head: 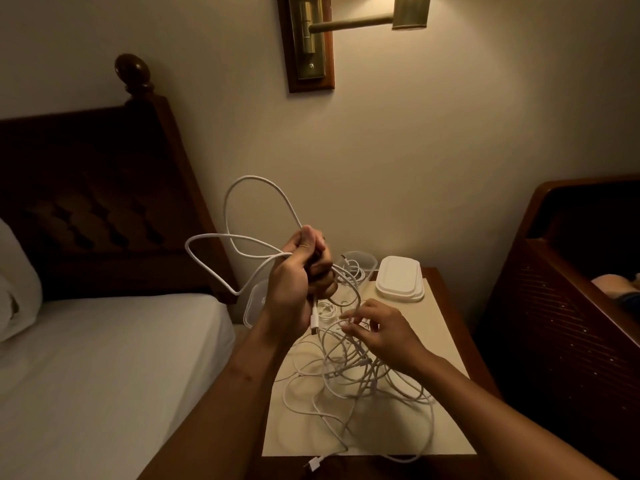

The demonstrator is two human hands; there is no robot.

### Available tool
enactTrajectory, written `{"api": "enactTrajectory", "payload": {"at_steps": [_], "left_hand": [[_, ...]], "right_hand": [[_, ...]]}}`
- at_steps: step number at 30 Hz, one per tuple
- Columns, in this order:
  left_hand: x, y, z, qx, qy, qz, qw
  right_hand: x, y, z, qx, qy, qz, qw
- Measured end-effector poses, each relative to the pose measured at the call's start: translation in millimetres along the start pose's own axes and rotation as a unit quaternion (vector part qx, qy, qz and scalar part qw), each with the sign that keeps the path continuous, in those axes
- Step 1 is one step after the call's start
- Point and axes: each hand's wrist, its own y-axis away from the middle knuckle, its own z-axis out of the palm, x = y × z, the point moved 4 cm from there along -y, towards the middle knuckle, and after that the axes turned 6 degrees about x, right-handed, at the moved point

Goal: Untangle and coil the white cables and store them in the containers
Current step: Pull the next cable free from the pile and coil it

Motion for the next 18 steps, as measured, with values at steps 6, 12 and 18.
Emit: {"api": "enactTrajectory", "payload": {"at_steps": [6, 12, 18], "left_hand": [[-9.9, -1.2, -39.6, 0.111, -0.298, 0.095, 0.943], [-52.2, 2.5, -51.6, 0.054, -0.479, 0.035, 0.875], [-87.3, -11.1, -39.8, 0.002, -0.466, -0.007, 0.885]], "right_hand": [[3.0, -10.2, -19.4, 0.090, -0.002, 0.031, 0.995], [-16.7, -13.0, -39.5, 0.134, -0.117, 0.057, 0.982], [-46.0, -12.7, -37.6, 0.144, -0.125, -0.039, 0.981]]}}
